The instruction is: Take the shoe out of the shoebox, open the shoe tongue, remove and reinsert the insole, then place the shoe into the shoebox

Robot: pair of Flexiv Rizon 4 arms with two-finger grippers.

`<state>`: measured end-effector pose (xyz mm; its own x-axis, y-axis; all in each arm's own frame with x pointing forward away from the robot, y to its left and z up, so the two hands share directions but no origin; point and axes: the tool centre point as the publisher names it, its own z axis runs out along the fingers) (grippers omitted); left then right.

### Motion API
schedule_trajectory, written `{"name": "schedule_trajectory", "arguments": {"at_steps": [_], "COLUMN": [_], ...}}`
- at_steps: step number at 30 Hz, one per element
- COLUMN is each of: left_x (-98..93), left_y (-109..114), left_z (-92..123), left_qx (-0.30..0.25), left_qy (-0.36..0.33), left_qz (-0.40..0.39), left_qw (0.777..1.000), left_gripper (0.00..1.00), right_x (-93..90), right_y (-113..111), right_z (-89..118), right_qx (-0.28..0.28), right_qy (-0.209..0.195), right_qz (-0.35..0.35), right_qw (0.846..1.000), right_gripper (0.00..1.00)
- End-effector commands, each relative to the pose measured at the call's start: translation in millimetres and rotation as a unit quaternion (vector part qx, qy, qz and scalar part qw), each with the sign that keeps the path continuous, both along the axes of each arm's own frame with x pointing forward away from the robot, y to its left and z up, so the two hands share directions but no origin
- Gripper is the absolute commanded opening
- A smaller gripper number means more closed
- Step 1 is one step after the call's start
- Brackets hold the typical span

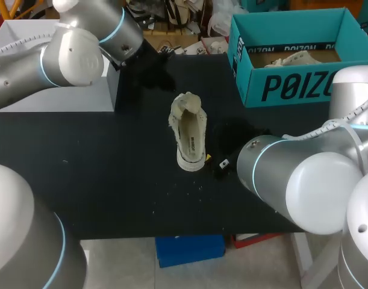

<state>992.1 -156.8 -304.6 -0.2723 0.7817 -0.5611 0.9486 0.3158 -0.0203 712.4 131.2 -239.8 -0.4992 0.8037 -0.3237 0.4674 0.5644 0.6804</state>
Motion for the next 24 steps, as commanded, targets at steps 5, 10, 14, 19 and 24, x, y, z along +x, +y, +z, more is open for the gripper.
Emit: {"name": "schedule_trajectory", "arguments": {"at_steps": [5, 10, 14, 19, 24], "left_x": [9.0, -9.0, -26.4, -45.1, -51.5], "left_y": [-21.1, -32.0, -34.0, -33.8, -35.4], "left_z": [-18.4, -32.0, -42.3, -44.1, -49.5], "left_qx": [0.007, 0.006, 0.003, -0.001, 0.005], "left_qy": [0.015, 0.037, 0.052, 0.056, 0.063], "left_qz": [-0.013, -0.031, -0.036, -0.042, -0.046], "left_qw": [1.000, 0.999, 0.998, 0.998, 0.997], "left_gripper": [0.00, 0.00, 0.00, 0.00, 0.00], "right_x": [-1.7, -1.7, -1.7, -1.7, -1.7], "right_y": [0.0, 0.0, 0.0, 0.0, 0.0], "right_z": [-0.5, -0.5, -0.5, -0.5, -0.5], "right_qx": [0.001, 0.001, 0.001, 0.001, 0.001], "right_qy": [-0.001, -0.001, -0.001, -0.001, -0.001], "right_qz": [0.000, 0.000, 0.000, 0.000, 0.000], "right_qw": [1.000, 1.000, 1.000, 1.000, 1.000], "right_gripper": [1.00, 1.00, 1.00, 1.00, 1.00]}}
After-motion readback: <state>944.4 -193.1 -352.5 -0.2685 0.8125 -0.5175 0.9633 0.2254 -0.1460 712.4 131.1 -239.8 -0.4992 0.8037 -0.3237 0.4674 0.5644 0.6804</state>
